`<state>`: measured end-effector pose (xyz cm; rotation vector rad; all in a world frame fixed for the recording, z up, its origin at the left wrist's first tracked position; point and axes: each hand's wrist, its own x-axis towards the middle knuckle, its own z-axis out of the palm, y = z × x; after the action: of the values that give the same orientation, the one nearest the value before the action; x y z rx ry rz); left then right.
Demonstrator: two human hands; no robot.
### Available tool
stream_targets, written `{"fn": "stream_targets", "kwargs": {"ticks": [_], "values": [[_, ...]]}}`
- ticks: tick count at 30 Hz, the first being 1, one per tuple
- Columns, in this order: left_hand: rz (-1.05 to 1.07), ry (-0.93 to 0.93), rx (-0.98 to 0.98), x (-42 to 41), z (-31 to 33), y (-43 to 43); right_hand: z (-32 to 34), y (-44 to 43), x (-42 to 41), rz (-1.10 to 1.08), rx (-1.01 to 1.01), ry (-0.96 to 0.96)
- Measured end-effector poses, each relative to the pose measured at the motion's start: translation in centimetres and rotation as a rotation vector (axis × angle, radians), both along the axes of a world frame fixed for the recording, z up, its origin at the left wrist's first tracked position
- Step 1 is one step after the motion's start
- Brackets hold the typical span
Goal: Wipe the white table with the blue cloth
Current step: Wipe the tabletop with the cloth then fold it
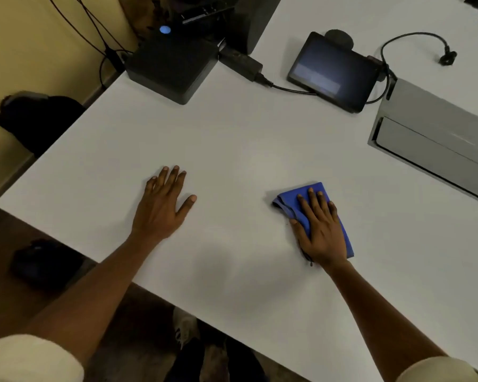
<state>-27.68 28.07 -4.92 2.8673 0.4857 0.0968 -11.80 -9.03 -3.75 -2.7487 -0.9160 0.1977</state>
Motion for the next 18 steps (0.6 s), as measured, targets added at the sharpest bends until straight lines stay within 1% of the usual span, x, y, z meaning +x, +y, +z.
{"fn": "stream_targets", "kwargs": {"ticks": [4, 7, 10, 13, 16, 18], "values": [[-0.002, 0.004, -0.001, 0.1, 0.0, 0.0, 0.0, 0.0, -0.3, -0.016, 0.134, 0.028], [0.001, 0.001, -0.001, 0.0, 0.0, 0.0, 0.0, 0.2, -1.8, 0.046, 0.185, 0.045], [0.002, 0.002, 0.005, -0.2, 0.1, 0.0, -0.2, 1.0, -5.1, 0.177, 0.241, 0.066], [0.004, 0.014, -0.002, -0.2, 0.1, -0.1, 0.0, 2.7, -10.1, 0.362, 0.282, 0.103], [-0.001, 0.026, -0.014, -0.1, 0.1, -0.2, 0.3, 5.1, -16.1, 0.526, 0.331, 0.207], [-0.001, 0.031, -0.009, -0.1, 0.1, -0.2, 0.4, 6.9, -20.0, 0.617, 0.352, 0.336]]}}
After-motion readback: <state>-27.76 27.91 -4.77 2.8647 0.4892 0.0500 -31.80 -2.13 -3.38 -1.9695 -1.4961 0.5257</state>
